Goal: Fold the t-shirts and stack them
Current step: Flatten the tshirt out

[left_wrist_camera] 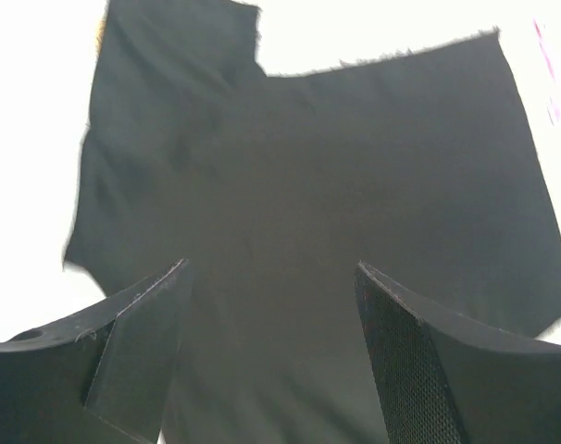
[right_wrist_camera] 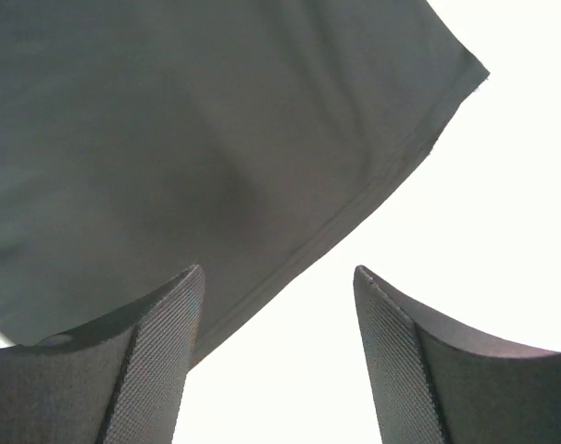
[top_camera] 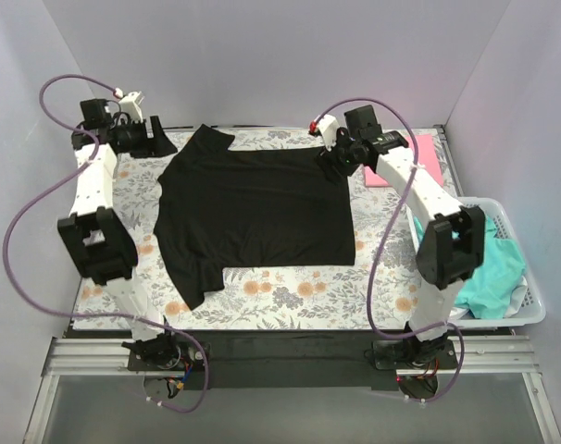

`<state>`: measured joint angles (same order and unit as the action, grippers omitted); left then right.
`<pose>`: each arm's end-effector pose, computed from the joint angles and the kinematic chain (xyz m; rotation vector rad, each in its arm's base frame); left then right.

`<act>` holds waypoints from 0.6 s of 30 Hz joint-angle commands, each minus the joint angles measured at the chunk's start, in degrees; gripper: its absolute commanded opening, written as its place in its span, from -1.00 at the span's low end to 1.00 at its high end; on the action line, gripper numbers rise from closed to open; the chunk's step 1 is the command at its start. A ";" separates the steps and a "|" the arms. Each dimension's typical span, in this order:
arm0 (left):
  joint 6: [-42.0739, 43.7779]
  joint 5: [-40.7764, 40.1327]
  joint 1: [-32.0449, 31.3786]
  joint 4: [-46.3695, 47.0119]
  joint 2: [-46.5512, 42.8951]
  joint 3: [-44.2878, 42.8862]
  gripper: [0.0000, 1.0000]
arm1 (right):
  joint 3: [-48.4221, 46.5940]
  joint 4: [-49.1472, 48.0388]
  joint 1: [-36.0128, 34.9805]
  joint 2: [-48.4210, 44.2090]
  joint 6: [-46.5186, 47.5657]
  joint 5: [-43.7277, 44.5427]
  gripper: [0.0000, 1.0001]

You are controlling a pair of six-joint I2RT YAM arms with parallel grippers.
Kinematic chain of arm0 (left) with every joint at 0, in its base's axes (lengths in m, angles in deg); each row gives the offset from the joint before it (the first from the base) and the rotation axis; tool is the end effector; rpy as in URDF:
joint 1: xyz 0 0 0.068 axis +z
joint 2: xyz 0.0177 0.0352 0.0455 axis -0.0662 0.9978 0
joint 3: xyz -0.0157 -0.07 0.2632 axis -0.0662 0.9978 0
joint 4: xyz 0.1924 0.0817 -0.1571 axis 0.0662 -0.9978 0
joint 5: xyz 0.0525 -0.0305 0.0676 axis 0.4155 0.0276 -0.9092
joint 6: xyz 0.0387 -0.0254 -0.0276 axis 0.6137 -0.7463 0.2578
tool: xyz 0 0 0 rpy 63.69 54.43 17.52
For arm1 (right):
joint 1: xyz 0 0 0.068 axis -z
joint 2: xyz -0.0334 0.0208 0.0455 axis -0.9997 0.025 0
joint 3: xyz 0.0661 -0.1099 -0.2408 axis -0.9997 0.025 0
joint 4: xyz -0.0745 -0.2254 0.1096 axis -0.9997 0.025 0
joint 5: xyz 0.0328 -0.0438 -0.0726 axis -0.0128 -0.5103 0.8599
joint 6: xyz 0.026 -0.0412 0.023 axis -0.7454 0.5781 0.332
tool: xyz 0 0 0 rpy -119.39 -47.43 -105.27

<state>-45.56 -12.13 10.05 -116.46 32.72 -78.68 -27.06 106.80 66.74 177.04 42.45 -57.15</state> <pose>0.4578 0.0895 0.3058 -0.6048 2.2631 -0.9773 0.4094 0.1691 0.2997 -1.0566 2.1196 0.1078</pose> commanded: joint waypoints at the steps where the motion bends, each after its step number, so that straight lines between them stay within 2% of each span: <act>1: 13.77 3.36 0.65 -10.78 -15.51 14.56 0.37 | 9.25 7.95 -1.29 -7.60 4.64 -7.82 0.42; 2: 17.71 3.54 0.66 -12.88 -17.64 21.91 0.35 | 11.64 8.92 -1.73 -10.05 5.34 -8.61 0.34; 3: 18.88 3.63 0.66 -13.77 -19.75 25.20 0.28 | 13.67 10.32 -1.99 -11.21 6.04 -9.14 0.27; 5: 19.06 3.45 0.66 -14.74 -25.03 31.71 0.19 | 19.21 11.30 -3.48 -14.28 6.84 -9.59 0.03; 8: 17.23 3.45 0.48 -14.93 -29.95 41.65 0.07 | 25.35 11.04 -6.03 -16.92 5.26 -9.15 -0.13; 9: 16.96 2.84 0.48 -14.22 -30.84 45.93 0.06 | 26.68 10.69 -6.56 -17.02 4.56 -8.97 -0.16; 13: 14.85 -3.66 0.57 -10.88 -31.91 53.34 -0.04 | 32.57 6.74 -7.36 -16.67 1.75 -7.84 -0.23; 18: 13.97 -10.33 0.57 -9.39 -31.64 58.01 -0.06 | 40.21 0.68 -7.53 -15.79 0.95 -5.81 -0.24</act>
<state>-31.38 -17.53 10.46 -128.00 3.19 -21.63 10.17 112.20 59.16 161.28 44.64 -63.93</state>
